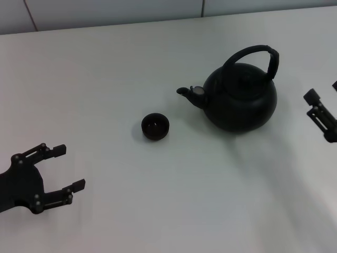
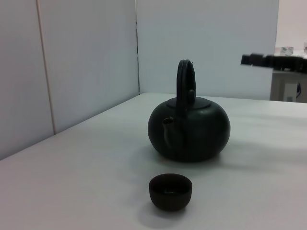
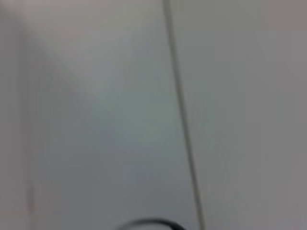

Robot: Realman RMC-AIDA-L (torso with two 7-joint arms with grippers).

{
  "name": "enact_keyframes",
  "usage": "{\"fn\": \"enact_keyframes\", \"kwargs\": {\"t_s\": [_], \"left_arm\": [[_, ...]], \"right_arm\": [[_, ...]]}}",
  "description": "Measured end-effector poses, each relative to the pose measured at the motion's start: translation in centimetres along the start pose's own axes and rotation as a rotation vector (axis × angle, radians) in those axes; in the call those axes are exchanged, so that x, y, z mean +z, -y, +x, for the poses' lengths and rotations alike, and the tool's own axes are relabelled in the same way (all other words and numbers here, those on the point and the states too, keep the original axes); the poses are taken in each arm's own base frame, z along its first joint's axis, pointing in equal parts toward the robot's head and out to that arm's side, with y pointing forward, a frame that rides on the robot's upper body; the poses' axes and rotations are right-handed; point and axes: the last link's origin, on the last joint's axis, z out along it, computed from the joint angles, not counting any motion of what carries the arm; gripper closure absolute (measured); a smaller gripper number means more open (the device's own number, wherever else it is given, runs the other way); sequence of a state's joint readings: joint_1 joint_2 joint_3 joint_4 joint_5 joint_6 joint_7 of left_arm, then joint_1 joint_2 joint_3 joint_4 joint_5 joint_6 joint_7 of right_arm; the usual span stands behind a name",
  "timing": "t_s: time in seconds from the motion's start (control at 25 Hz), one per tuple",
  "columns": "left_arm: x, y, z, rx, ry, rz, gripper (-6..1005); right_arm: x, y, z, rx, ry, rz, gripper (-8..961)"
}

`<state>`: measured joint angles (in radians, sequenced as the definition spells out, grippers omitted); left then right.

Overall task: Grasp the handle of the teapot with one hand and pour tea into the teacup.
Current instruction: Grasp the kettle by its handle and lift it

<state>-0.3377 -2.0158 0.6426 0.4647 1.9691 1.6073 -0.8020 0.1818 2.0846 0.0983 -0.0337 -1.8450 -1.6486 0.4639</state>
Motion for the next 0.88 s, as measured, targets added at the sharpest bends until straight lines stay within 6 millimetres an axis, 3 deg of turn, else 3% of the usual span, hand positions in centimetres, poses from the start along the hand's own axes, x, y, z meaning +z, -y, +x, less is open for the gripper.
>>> {"fn": "enact_keyframes", "kwargs": {"t_s": [0.12,0.52,0.88], "left_arm": [[-0.1,0.0,0.0,-0.001,0.001,0.0,135],[-0.1,0.0,-0.1,-0.005,0.0,0.003,135],[0.0,-0.1,0.0,-0.008,-0.005,0.004,135]], "right_arm": [[1.0,-0.7,1.4,-0.017,-0.039,0.069,207],[2.4,-0.8,1.6,-0.035,-0.05,0.066,207],[6.2,0.0,1.5,-0.086,-0.092,0.024,207]]}}
